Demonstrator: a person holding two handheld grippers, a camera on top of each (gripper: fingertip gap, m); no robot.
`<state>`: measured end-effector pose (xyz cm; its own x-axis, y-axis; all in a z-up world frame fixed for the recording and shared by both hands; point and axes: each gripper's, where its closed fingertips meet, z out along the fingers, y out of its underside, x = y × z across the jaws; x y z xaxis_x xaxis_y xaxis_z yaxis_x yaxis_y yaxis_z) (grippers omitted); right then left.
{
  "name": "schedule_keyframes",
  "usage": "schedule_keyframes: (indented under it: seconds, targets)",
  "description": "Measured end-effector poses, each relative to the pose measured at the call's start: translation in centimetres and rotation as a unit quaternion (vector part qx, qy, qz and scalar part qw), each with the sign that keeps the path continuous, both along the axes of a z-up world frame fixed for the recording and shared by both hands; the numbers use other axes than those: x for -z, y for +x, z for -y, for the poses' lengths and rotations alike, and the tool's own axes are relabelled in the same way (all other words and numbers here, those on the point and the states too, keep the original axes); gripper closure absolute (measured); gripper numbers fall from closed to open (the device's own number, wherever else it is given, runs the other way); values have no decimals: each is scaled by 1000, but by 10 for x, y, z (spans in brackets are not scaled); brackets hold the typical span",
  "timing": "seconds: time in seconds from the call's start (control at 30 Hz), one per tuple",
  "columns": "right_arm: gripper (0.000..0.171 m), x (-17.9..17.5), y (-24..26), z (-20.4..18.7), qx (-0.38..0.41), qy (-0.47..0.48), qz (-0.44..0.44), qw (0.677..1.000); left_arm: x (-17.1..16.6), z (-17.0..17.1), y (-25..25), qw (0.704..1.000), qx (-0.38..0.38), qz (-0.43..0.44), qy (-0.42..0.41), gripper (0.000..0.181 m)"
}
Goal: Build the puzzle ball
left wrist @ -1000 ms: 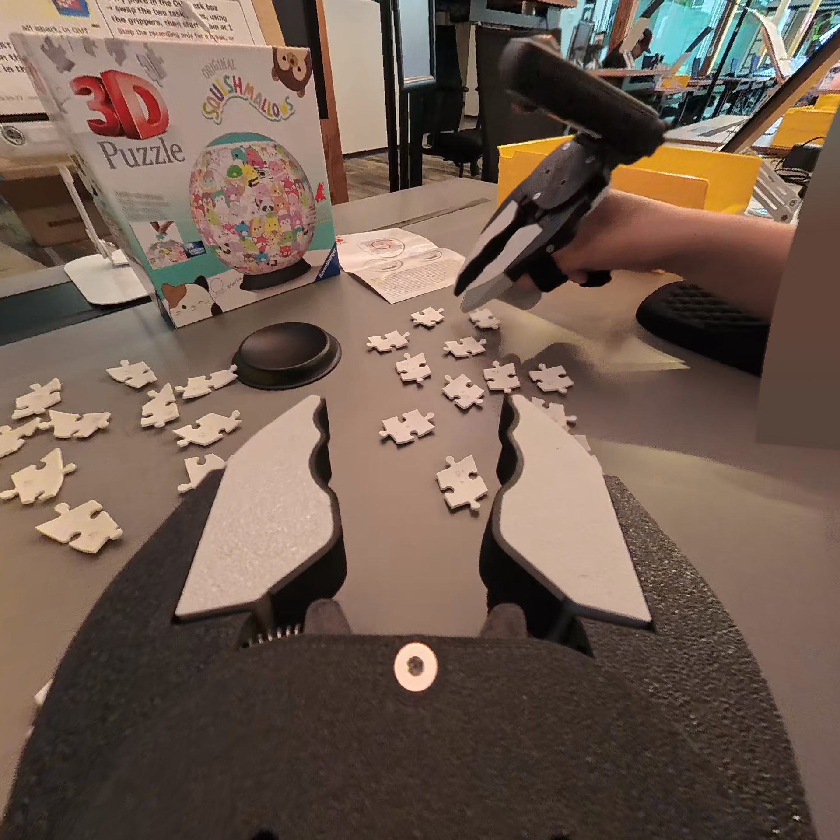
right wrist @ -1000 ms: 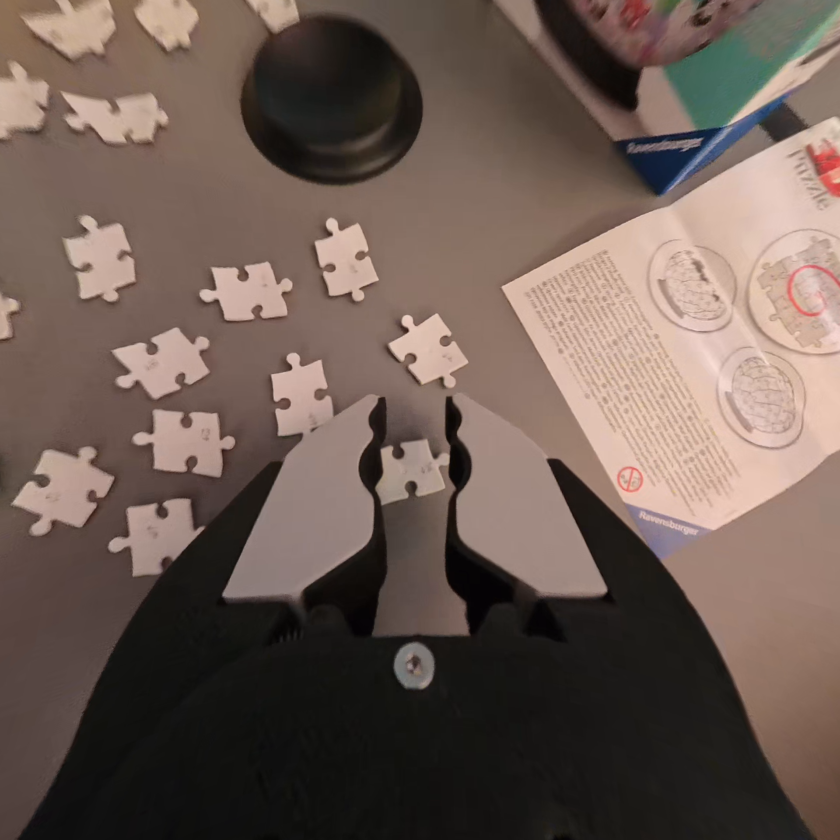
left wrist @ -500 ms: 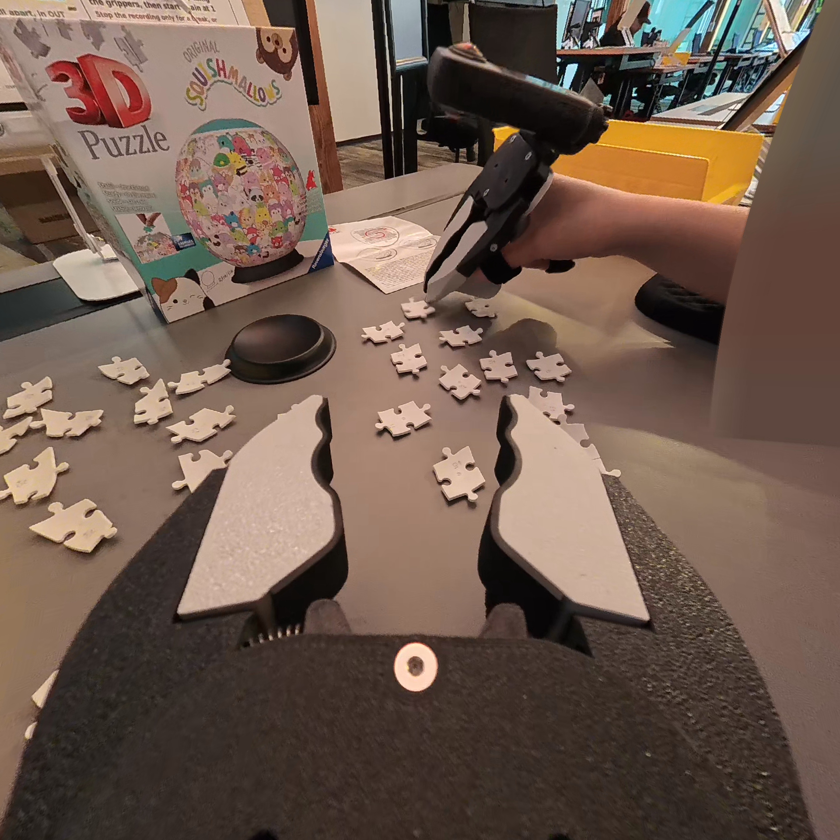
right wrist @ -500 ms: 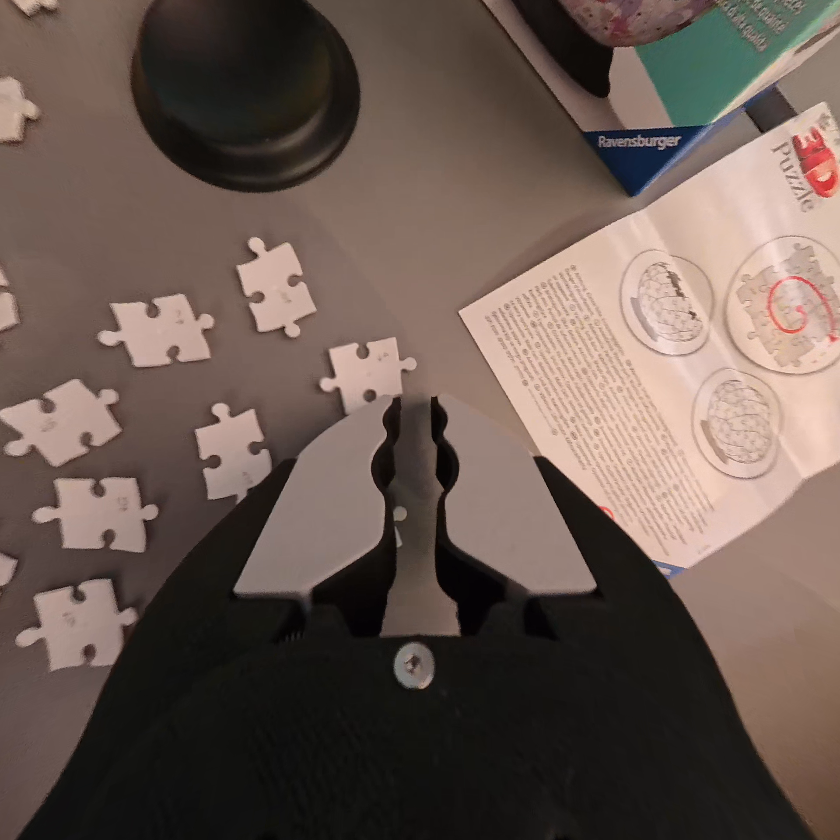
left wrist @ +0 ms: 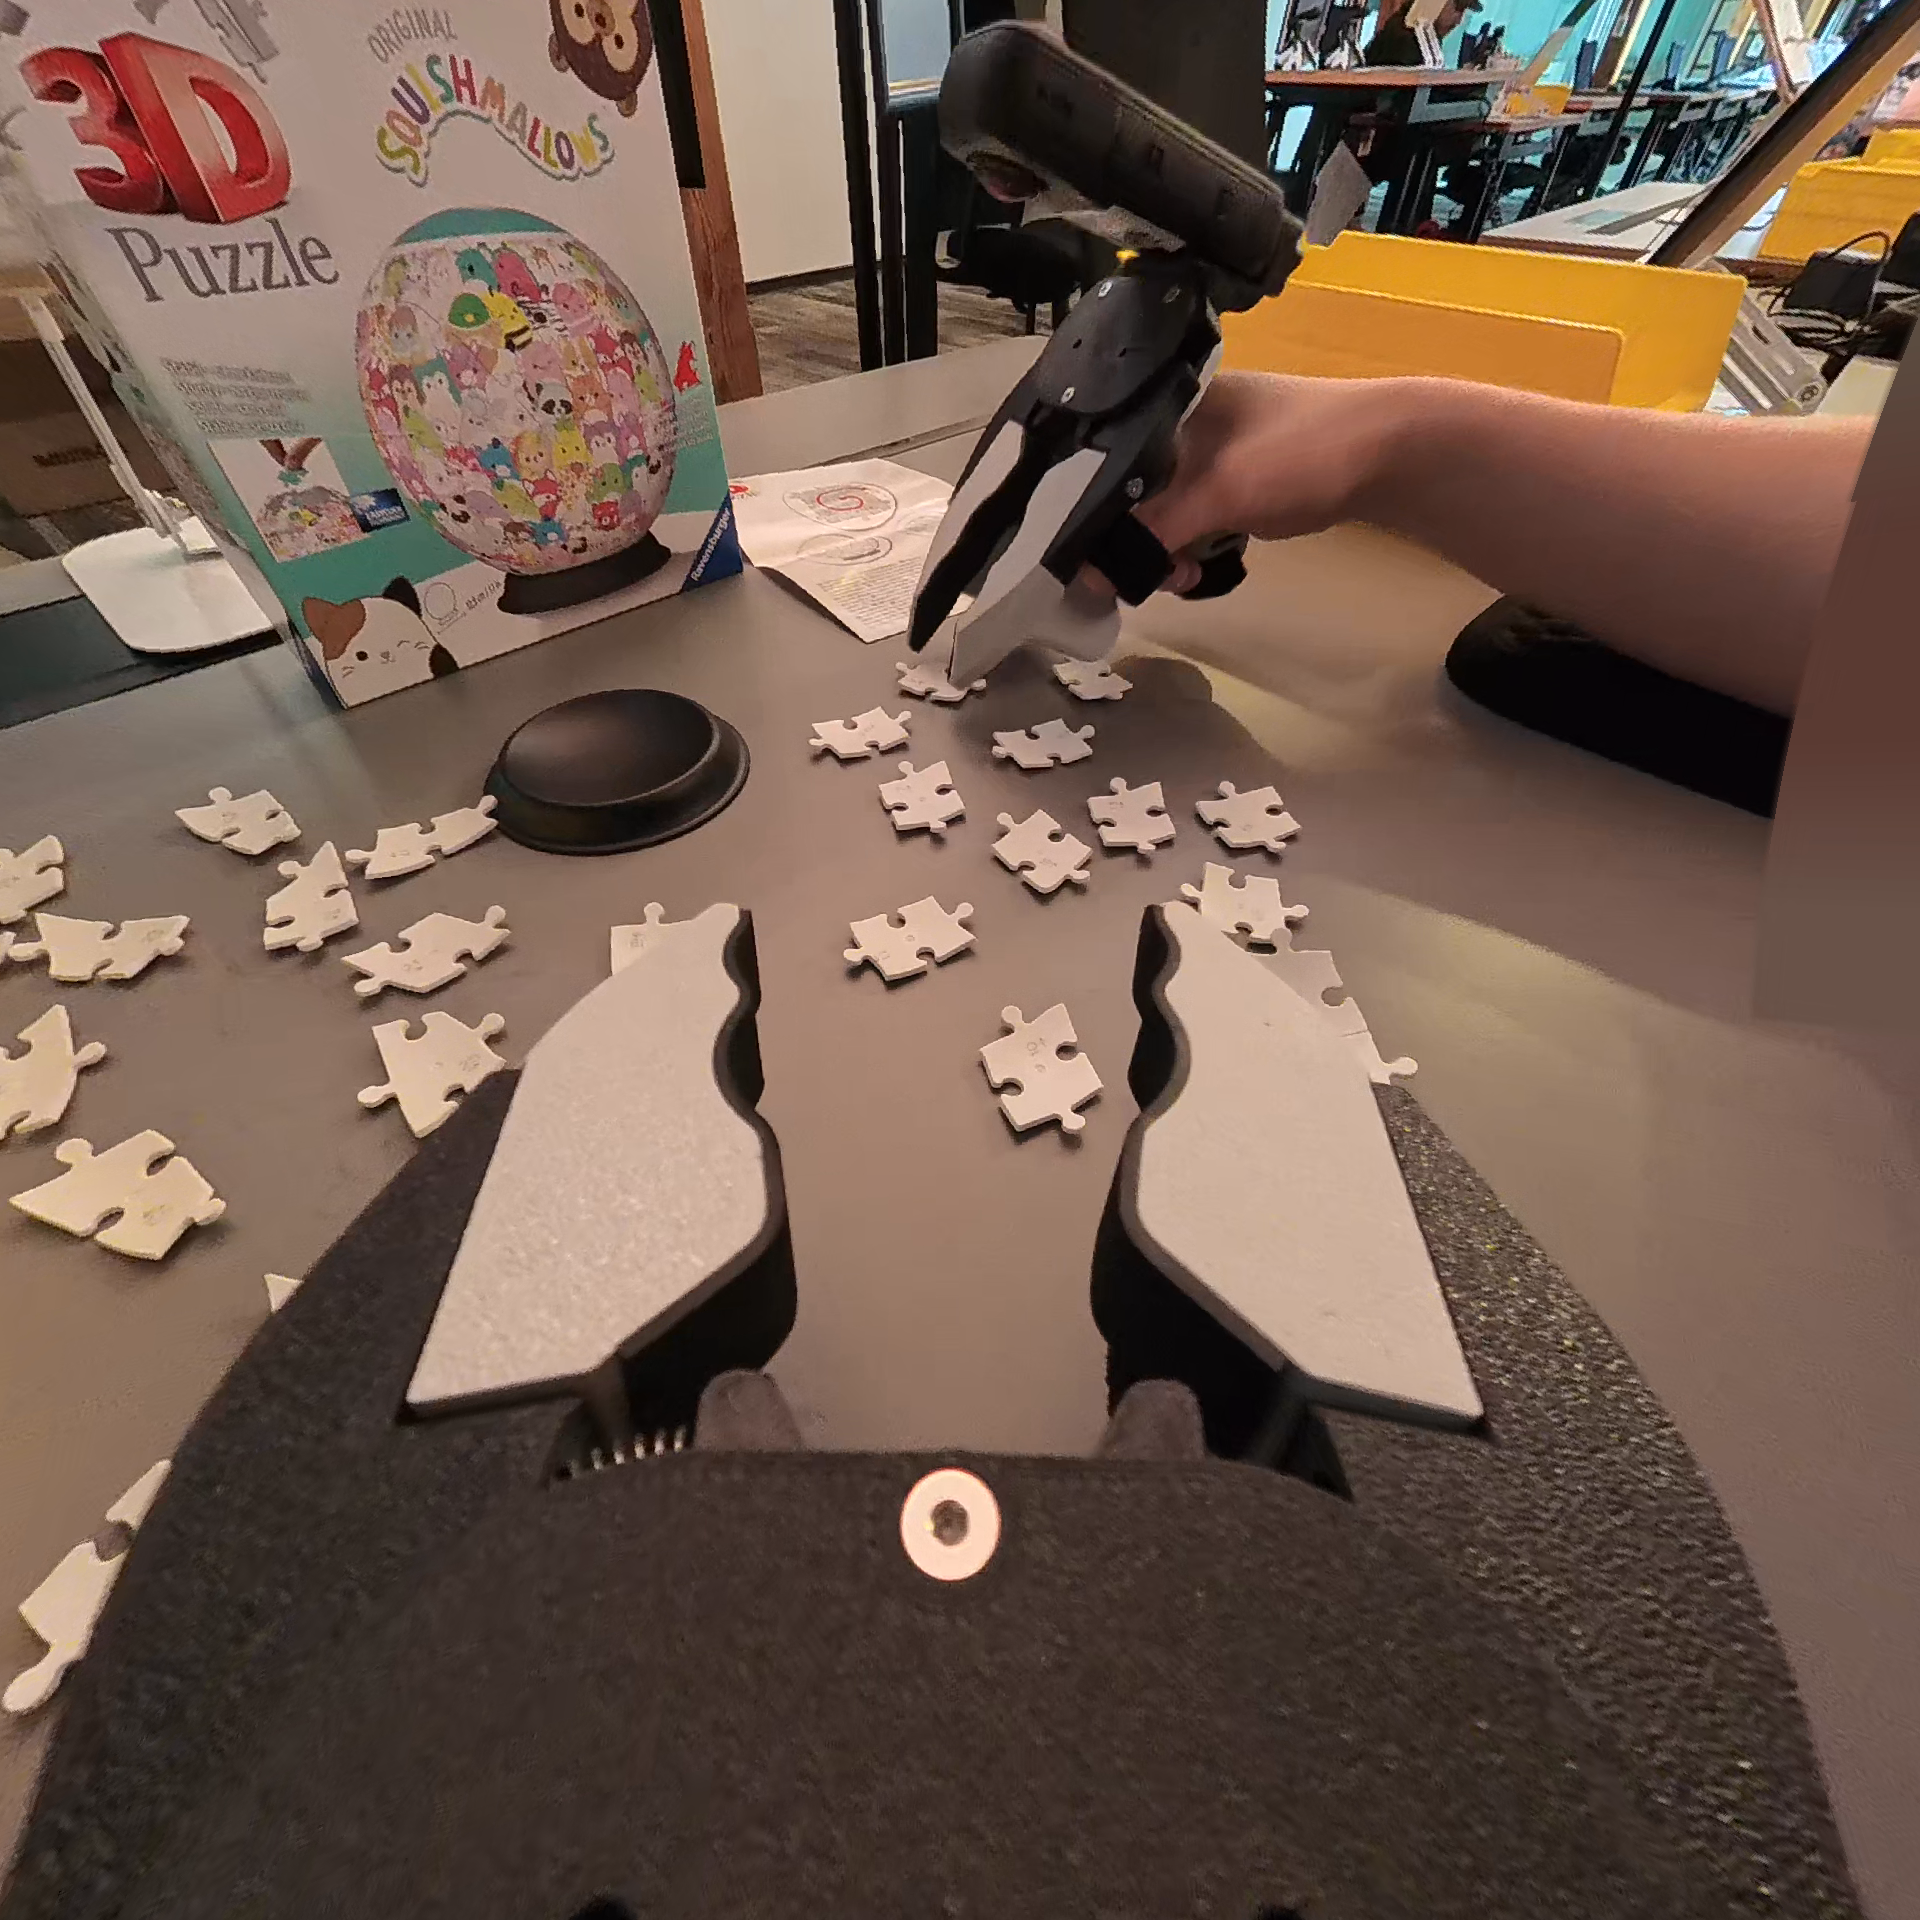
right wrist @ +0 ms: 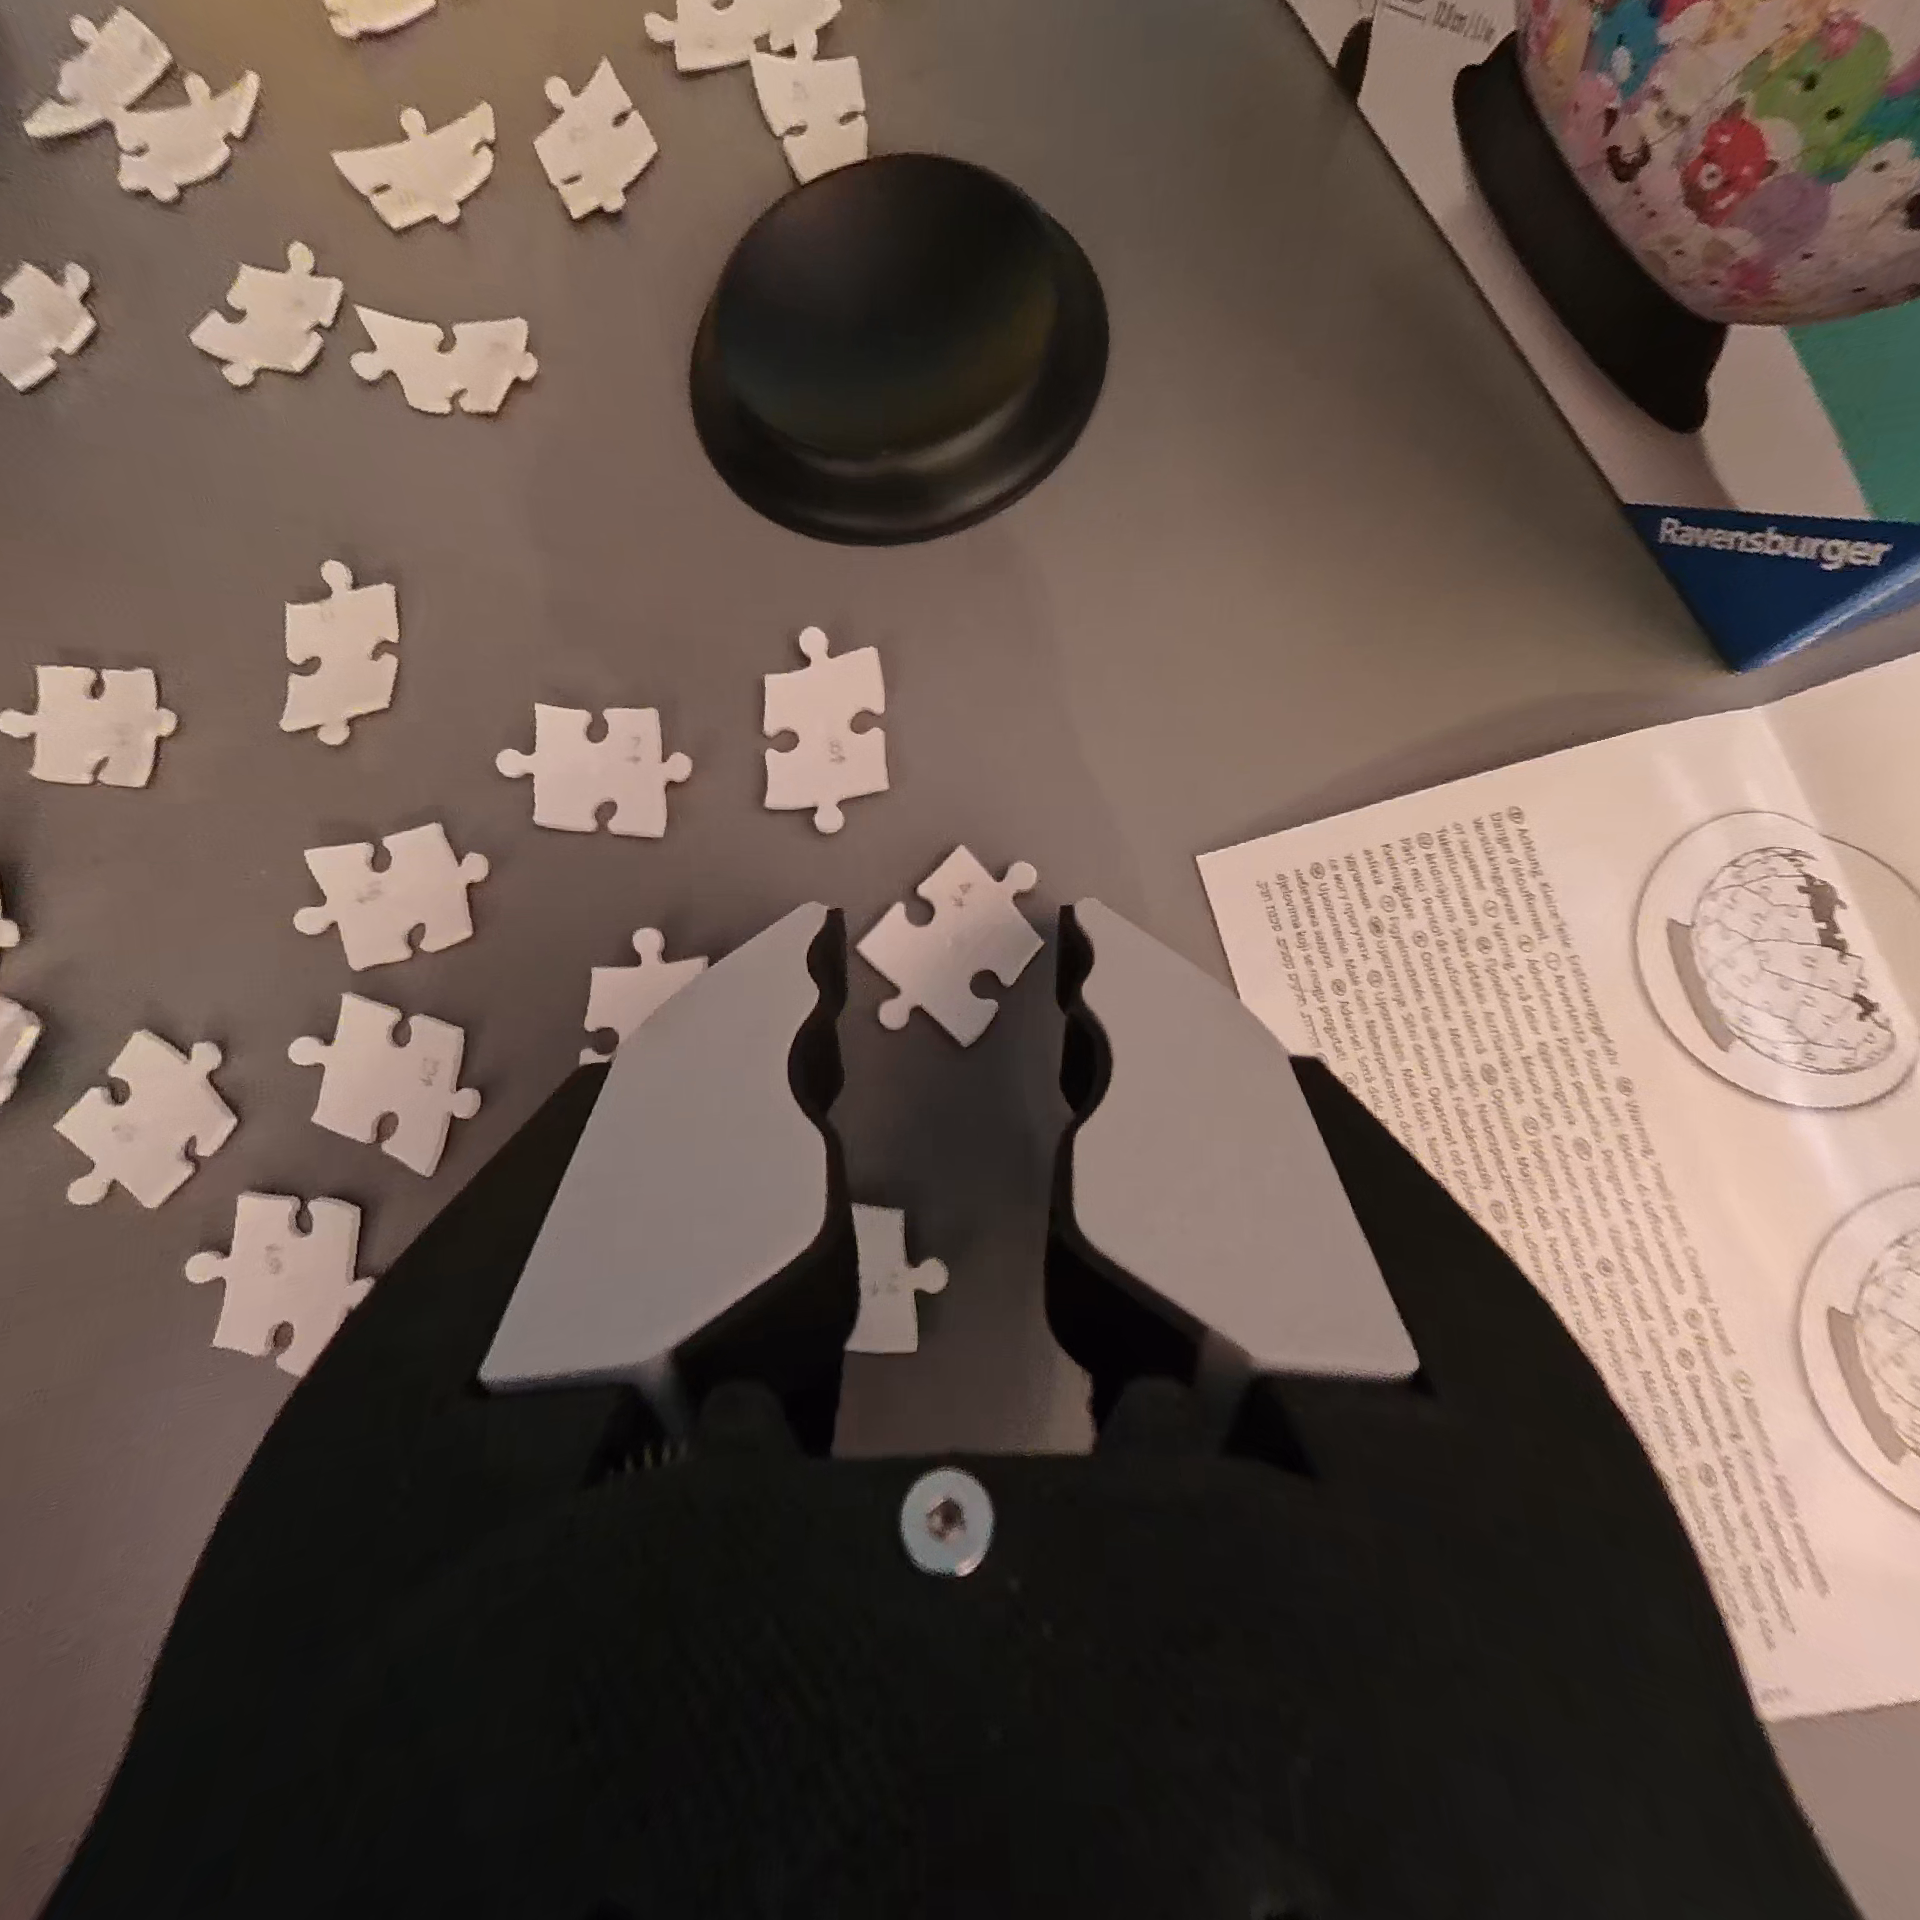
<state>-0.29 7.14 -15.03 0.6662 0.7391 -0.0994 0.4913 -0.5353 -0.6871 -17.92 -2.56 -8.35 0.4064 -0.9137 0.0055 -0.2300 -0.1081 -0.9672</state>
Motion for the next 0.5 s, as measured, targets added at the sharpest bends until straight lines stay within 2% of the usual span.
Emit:
schedule_keyframes:
  seconds: [0.13, 0.33, 0.37, 0.43, 0.5]
  targets:
    - [133, 6, 1, 2, -16, 17, 36, 999, 1, 0, 1, 1000, 1, -1, -3, 112]
    - [136, 6, 7, 5, 0, 27, 38, 999, 1, 1, 2, 1000, 4, -5, -1, 111]
    - [139, 5, 8, 6, 6, 29, 33, 999, 1, 2, 1, 1000, 4, -5, -1, 111]
    - [160, 1, 7, 9, 8, 25, 6, 1000, 0, 2, 1, 1000, 4, -3, -1, 111]
    - [160, -1, 9, 10, 16, 14, -15, 1000, 0, 3, 0, 1000, 5, -1, -1, 111]
